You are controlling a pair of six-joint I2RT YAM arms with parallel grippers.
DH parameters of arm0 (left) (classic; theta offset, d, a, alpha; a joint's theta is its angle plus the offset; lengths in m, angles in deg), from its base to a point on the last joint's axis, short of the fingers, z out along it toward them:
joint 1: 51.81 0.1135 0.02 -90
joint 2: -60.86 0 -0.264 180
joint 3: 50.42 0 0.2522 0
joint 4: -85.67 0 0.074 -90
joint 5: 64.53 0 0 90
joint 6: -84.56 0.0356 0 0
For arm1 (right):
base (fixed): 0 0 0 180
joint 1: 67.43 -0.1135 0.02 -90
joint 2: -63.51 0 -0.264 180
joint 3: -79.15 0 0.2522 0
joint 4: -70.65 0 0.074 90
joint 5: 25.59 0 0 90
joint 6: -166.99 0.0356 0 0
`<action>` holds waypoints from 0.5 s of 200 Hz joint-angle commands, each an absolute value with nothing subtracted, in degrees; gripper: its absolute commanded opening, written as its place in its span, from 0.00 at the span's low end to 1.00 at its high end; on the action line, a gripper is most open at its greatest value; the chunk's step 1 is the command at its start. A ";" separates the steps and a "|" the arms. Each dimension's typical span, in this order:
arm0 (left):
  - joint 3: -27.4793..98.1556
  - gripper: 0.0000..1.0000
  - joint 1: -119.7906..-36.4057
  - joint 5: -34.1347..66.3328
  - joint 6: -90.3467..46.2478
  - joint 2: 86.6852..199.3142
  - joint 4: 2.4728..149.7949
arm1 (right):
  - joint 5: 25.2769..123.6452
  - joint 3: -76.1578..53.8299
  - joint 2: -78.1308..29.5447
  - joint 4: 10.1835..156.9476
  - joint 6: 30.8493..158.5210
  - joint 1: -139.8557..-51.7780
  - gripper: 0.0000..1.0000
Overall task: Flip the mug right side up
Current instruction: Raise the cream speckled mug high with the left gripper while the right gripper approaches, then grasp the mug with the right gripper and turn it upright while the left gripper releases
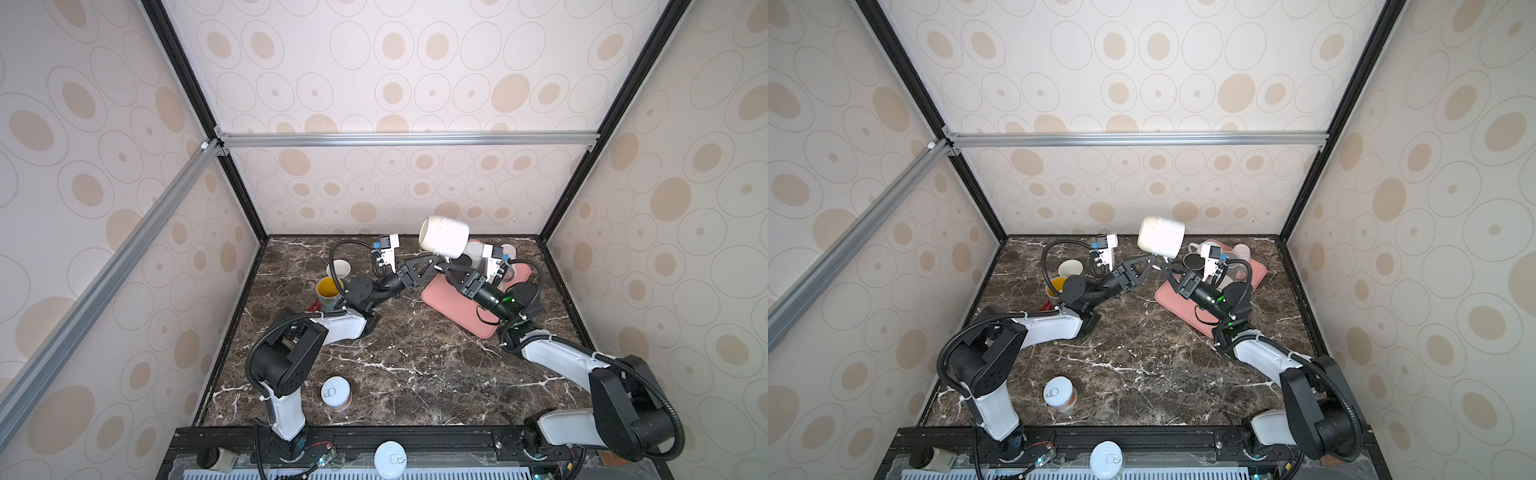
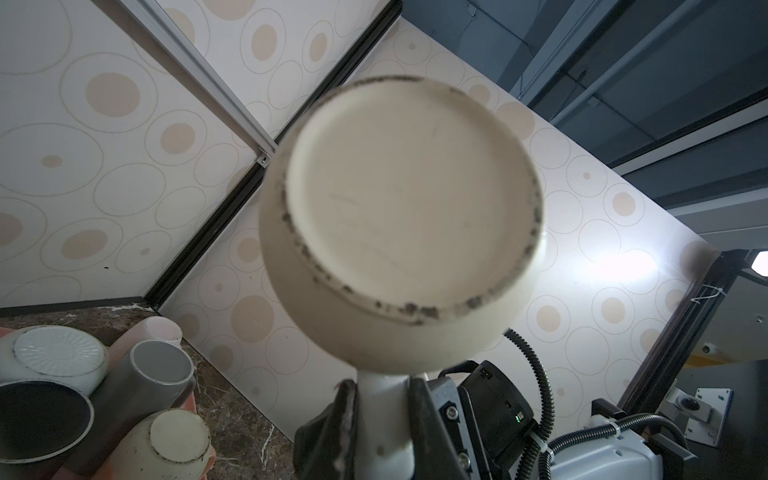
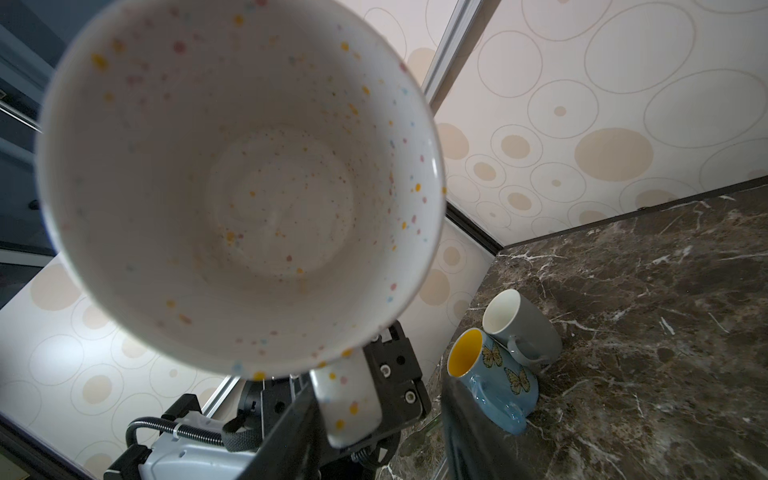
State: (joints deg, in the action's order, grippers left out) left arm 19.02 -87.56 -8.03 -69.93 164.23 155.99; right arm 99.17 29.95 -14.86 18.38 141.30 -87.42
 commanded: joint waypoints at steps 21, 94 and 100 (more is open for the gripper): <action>21.88 0.00 -88.11 -9.15 -73.02 162.85 165.94 | 100.77 26.50 -17.15 10.52 145.93 -87.91 0.48; 20.72 0.00 -88.05 -10.14 -73.85 162.26 165.24 | 101.66 25.06 -17.04 11.24 145.96 -88.29 0.00; 20.29 0.00 -88.02 -9.88 -73.67 161.92 164.82 | 101.59 24.86 -16.67 12.26 145.54 -88.44 0.00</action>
State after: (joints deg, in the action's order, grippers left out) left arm 19.00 -87.95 -7.96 -76.88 164.14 156.53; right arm 101.75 27.11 -17.92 11.53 141.45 -87.88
